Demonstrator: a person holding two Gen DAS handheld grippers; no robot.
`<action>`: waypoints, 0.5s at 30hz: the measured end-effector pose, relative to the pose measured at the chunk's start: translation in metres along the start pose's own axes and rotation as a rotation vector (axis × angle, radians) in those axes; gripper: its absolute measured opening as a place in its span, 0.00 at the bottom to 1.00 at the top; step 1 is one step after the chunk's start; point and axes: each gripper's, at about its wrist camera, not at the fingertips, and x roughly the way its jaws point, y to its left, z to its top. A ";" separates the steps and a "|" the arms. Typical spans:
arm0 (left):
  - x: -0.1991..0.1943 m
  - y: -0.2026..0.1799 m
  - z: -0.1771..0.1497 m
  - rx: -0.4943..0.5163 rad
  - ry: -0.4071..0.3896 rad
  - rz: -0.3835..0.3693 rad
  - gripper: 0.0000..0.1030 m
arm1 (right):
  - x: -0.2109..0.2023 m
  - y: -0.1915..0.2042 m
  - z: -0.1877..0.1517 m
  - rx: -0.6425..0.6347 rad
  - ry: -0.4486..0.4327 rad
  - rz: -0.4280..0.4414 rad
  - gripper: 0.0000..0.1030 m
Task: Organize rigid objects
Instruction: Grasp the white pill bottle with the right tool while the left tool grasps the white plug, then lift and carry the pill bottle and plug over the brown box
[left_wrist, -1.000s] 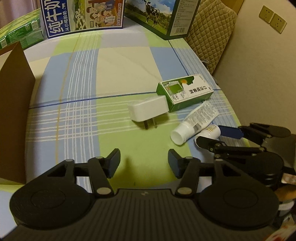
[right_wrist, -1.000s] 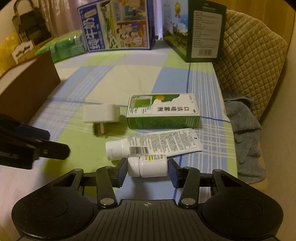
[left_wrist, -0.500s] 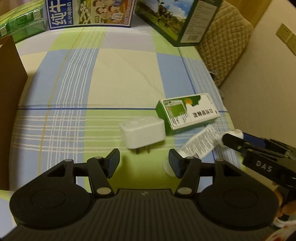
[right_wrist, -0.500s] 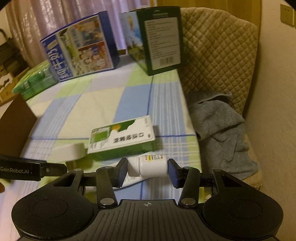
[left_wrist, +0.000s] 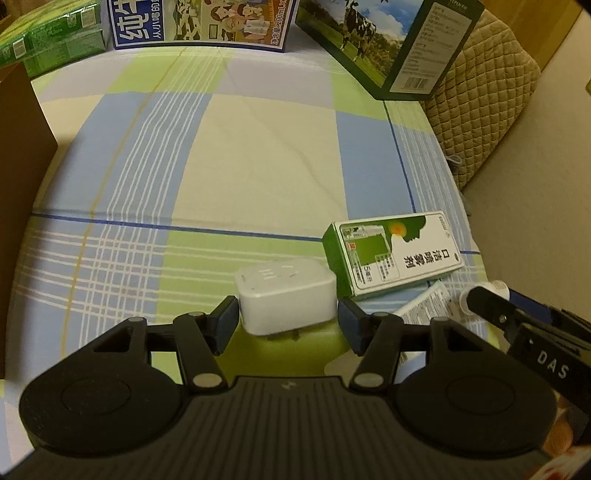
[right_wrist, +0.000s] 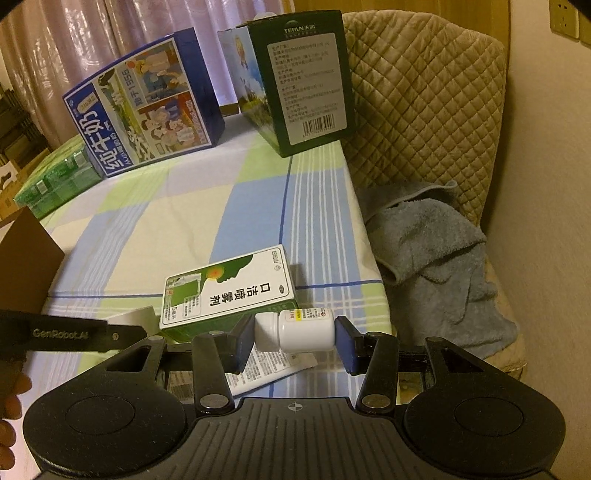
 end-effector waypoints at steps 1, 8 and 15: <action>0.001 -0.001 0.001 0.001 -0.003 0.005 0.55 | 0.000 0.000 0.000 0.000 0.001 -0.001 0.42; 0.006 0.000 0.003 0.012 -0.018 0.011 0.57 | 0.003 -0.003 -0.001 0.007 0.005 -0.010 0.42; 0.002 0.008 0.000 0.097 -0.032 0.018 0.56 | 0.002 -0.001 -0.001 0.005 0.002 -0.003 0.42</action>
